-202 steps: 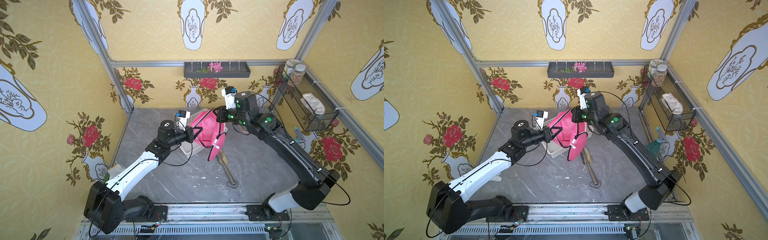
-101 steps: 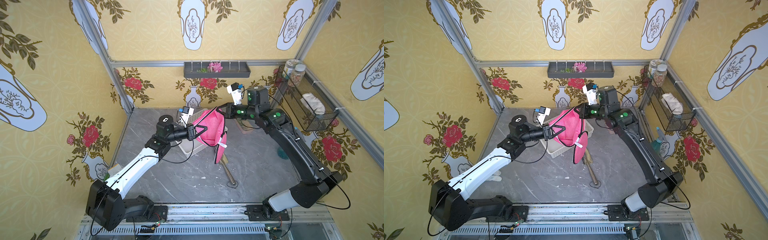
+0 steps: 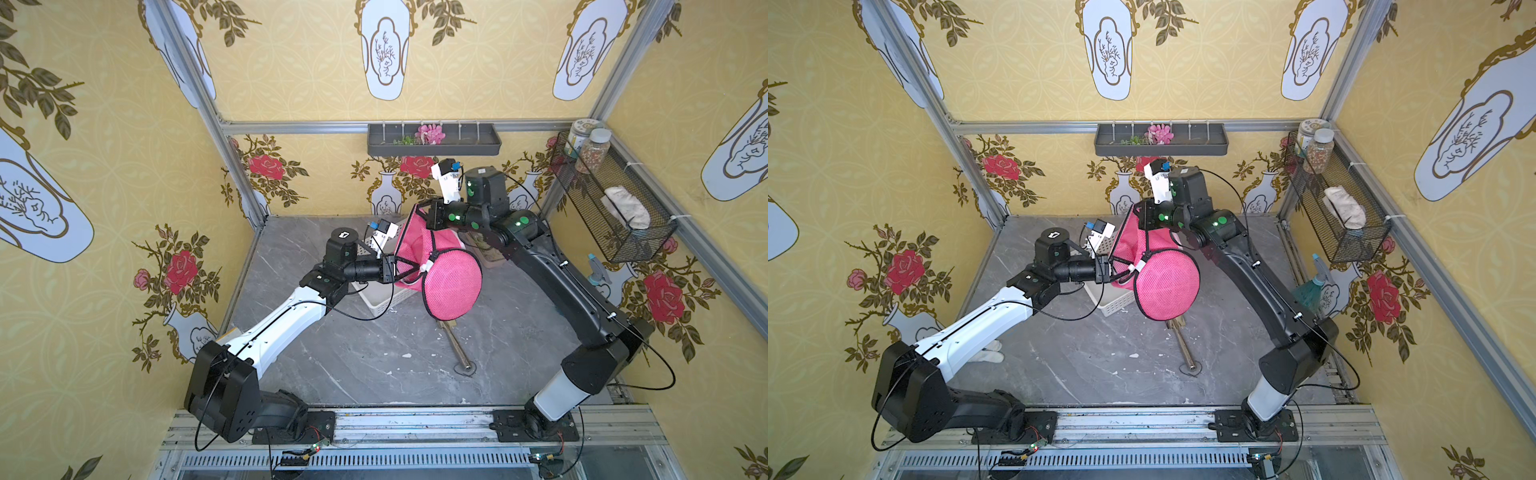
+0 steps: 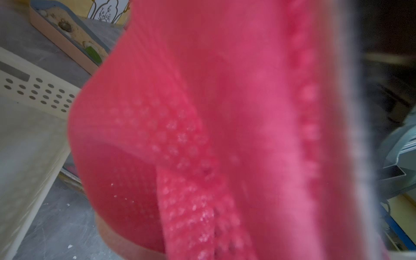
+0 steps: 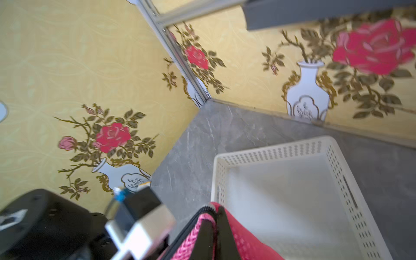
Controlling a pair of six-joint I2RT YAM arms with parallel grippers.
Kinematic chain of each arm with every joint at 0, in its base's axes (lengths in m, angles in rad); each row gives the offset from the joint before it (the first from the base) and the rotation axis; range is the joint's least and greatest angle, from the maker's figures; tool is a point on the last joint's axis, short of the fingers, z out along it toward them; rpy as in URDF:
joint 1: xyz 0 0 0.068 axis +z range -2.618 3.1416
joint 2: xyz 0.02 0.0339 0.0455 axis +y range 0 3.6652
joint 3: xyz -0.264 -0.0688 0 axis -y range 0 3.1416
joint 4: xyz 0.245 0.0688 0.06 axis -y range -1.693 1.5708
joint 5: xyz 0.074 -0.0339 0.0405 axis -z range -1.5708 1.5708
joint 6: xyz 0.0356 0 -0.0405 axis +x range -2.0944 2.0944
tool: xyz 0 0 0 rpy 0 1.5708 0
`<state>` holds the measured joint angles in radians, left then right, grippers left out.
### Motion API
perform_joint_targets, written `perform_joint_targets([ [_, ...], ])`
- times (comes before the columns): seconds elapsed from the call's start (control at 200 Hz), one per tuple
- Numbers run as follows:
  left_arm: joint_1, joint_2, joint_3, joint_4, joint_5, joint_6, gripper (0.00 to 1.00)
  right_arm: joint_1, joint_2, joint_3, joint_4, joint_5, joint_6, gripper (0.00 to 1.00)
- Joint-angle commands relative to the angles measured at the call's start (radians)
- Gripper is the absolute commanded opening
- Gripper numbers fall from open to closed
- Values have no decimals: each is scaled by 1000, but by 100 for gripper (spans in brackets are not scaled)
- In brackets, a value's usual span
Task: Turn the laundry bag inside out
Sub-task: Turn over the laundry bag.
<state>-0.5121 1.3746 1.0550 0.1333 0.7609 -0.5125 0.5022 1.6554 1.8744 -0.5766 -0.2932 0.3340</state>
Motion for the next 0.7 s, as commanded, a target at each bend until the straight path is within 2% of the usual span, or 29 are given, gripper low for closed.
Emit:
perform_joint_targets([
  [0.0, 0, -46, -19, 37, 123, 44, 0, -68, 7, -19, 6, 123, 11, 0],
  [0.09, 1, -93, -69, 175, 166, -30, 0, -96, 14, -44, -16, 79, -26, 0],
  [0.155, 3, -115, -109, 332, 192, -139, 0, -94, 18, -66, -26, 21, -47, 1],
  [0.19, 3, -118, -127, 444, 204, -201, 0, -91, 20, -78, -25, -22, -52, 7],
  [0.299, 3, -91, -178, 865, 200, -517, 0, -71, 31, -118, -22, -131, -60, 30],
  [0.384, 3, -20, -175, 1187, 166, -764, 0, -60, 51, -115, -32, -180, -54, 49],
  [0.444, 3, 31, -158, 1349, 134, -902, 0, -54, 62, -110, -27, -207, -43, 60],
  [0.554, 3, 82, -139, 1406, 64, -1009, 0, -50, 50, -107, 3, -210, -19, 78],
  [0.698, 13, 89, -139, 1361, -4, -1024, 0, -132, -105, -195, 77, -58, 69, 99],
])
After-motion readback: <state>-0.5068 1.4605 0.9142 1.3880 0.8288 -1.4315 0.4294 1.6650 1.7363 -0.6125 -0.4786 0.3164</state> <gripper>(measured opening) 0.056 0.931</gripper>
